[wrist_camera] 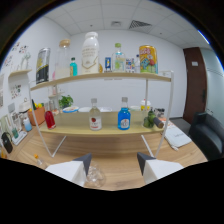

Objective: Make me a cup of Mount Fuji.

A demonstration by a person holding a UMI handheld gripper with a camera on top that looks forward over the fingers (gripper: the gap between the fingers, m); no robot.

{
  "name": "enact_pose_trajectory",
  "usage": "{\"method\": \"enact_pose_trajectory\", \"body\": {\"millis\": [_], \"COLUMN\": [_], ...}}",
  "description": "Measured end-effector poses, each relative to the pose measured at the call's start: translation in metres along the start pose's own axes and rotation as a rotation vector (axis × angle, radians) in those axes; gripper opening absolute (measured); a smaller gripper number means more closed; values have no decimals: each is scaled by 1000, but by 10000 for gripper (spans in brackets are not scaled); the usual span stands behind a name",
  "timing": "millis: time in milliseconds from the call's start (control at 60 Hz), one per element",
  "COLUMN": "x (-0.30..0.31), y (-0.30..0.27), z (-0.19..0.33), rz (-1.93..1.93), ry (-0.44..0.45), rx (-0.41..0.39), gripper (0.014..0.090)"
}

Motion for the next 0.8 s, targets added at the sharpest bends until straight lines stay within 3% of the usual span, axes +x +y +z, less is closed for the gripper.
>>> {"method": "enact_pose_trajectory", "body": {"millis": [167,300,467,583,617,800], "x": [25,32,30,31,33,34], "y": [-61,-83,-72,-63,-63,-63], "z": [45,89,132,147,148,148], "rz": [49,38,-5,-30,-32,-11], "ry": [-12,-23,-43,-35,-26,-19], "rx": [94,112,60,37,42,30], "gripper": [853,825,645,470,390,363]}}
